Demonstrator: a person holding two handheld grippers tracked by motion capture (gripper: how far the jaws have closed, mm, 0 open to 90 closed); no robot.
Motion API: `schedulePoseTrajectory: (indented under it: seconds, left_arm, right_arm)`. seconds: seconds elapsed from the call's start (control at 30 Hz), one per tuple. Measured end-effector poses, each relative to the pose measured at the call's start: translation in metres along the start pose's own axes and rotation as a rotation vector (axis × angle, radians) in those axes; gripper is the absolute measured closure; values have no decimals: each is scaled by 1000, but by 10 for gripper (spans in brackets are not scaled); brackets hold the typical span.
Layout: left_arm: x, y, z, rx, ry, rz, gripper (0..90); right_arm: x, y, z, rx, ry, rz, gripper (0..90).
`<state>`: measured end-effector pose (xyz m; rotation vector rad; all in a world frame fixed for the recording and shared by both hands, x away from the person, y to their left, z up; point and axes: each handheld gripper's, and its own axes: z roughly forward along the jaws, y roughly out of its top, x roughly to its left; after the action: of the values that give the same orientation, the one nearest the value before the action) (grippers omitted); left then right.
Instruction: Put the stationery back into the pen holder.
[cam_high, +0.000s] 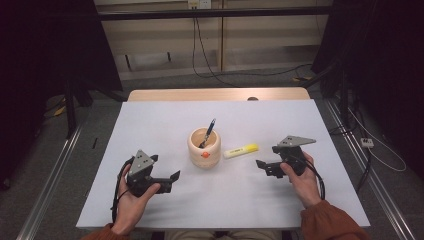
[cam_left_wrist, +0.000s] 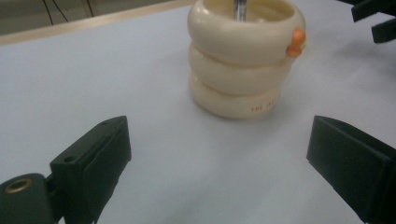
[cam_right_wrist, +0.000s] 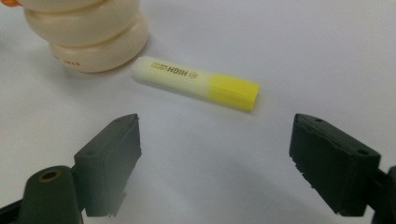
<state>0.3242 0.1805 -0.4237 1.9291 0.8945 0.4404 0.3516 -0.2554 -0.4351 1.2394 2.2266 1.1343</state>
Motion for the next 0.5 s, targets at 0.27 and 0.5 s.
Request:
schedulePoseTrajectory:
  seconds: [0.27, 0.5]
  left_arm:
    - [-4, -19, 0, 9, -26, -31, 62]
    - [1, -24, 0, 10, 1, -27, 65]
  right_arm:
    - [4, 6, 8, 18, 24, -31, 278]
    - [-4, 17, 18, -41, 28, -15, 477]
